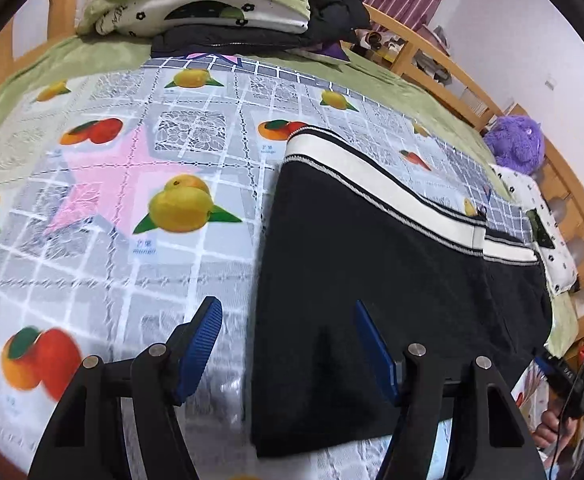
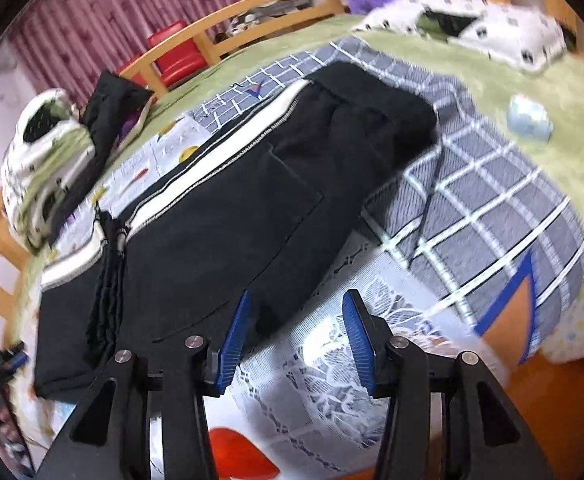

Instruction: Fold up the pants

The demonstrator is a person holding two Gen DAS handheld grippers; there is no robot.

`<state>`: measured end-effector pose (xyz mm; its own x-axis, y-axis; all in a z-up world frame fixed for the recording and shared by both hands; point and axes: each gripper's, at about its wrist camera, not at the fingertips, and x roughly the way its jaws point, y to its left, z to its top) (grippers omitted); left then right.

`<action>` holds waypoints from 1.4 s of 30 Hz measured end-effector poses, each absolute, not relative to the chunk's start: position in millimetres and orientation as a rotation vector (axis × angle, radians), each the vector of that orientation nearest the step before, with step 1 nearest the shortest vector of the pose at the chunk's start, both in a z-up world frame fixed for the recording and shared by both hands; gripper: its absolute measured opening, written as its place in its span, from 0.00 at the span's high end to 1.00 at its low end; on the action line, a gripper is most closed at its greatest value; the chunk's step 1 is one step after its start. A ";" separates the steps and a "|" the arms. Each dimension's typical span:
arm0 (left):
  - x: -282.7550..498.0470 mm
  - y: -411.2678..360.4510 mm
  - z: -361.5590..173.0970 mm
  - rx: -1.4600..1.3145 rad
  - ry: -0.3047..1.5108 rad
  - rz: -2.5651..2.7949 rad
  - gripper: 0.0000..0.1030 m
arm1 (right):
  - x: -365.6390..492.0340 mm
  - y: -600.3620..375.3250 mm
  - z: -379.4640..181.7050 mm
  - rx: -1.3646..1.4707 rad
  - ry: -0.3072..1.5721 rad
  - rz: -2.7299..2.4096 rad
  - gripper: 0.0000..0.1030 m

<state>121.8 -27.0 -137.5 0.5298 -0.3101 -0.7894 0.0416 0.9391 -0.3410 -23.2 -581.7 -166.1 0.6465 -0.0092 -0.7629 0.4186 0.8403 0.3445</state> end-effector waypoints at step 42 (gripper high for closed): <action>109.8 137.9 -136.0 -0.354 0.937 -0.073 0.51 | 39.3 -416.2 -169.3 0.425 0.971 -0.038 0.55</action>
